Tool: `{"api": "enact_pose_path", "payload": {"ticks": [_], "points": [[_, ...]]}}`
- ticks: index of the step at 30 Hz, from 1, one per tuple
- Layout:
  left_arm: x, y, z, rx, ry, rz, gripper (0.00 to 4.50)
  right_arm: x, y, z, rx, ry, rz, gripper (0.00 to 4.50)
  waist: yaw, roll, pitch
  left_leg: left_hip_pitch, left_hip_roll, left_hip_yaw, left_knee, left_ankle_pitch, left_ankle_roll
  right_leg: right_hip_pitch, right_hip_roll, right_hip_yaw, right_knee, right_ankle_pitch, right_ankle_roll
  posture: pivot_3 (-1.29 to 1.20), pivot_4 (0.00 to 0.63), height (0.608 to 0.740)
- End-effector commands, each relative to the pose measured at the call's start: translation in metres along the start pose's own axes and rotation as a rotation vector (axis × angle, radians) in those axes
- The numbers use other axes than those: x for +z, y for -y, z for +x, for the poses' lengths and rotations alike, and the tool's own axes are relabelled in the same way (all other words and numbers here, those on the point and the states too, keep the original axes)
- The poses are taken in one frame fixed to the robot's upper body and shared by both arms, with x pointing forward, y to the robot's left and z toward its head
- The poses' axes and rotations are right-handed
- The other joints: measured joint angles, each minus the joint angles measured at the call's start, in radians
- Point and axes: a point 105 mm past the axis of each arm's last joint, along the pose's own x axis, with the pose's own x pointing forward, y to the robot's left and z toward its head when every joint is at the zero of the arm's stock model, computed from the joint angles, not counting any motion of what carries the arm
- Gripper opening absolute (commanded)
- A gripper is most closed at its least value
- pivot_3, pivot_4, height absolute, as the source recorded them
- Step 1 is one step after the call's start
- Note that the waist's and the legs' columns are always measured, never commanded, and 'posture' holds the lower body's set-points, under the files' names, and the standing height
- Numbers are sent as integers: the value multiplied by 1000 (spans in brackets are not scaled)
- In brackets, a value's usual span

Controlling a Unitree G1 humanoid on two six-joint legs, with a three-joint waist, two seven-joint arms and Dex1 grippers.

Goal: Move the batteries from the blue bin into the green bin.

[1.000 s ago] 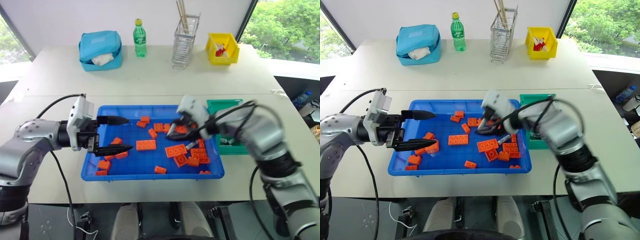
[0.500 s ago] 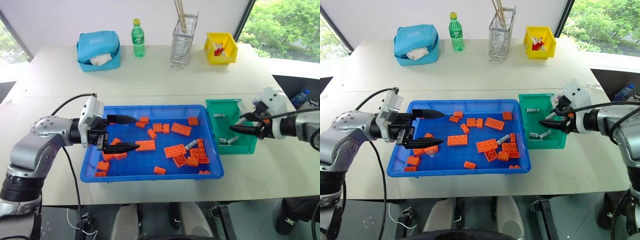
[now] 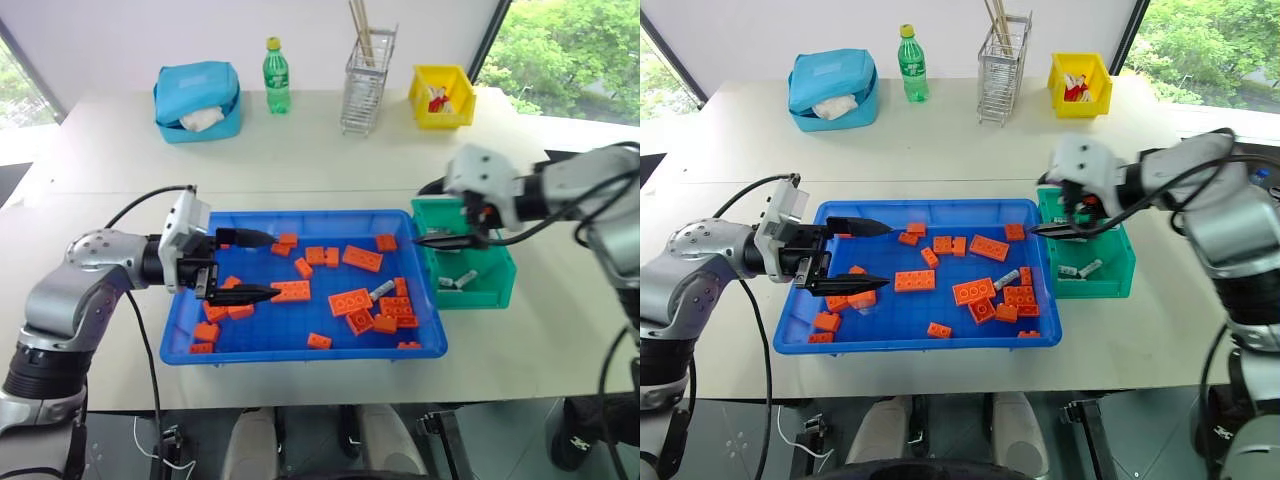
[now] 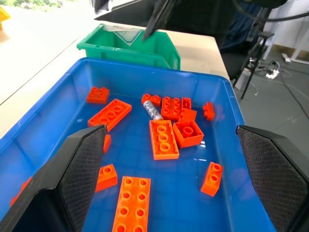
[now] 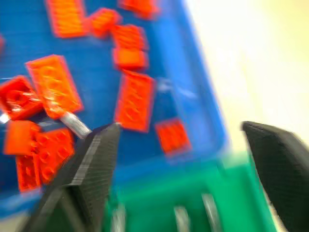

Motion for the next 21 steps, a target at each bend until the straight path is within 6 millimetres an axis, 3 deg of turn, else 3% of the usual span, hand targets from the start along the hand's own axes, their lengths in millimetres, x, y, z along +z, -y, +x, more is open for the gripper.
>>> {"api": "enact_pose_path", "payload": {"ticks": [1, 2, 5, 11, 21], "points": [[9, 3, -1, 8, 12, 45, 4500, 3, 0, 11, 75, -34, -98, 2085, 7, 0, 0, 0, 0, 0, 0, 0, 0, 0, 0, 0, 0, 0, 0, 0, 150, 736], [9, 4, -2, 15, 11, 46, 4500, 0, -2, 17, 111, -46, -118, 1556, 6, 0, 0, -1, 0, 0, 1, 0, 0, 0, -1, 0, 0, 0, 0, 0, 150, 736], [9, 7, -6, 42, 6, 46, 4500, -14, -7, 30, 212, -116, -212, 1556, 4, 0, 0, -1, 0, 1, 2, 0, 0, 0, -1, 0, 0, 0, 0, 0, 150, 736], [8, 11, -11, 85, 3, 39, 4500, -32, -12, 36, 357, -181, -270, 1556, 2, 0, 0, -1, 0, 1, 2, 0, 0, 0, -1, 0, 1, 0, 0, 0, 150, 736], [9, 12, -12, 105, 4, 37, 4500, -33, -17, 49, 444, -196, -342, 1556, 3, 0, 0, 1, 0, 1, 3, 0, 0, 3, -1, 0, 1, 0, 0, 0, 150, 736]]}}
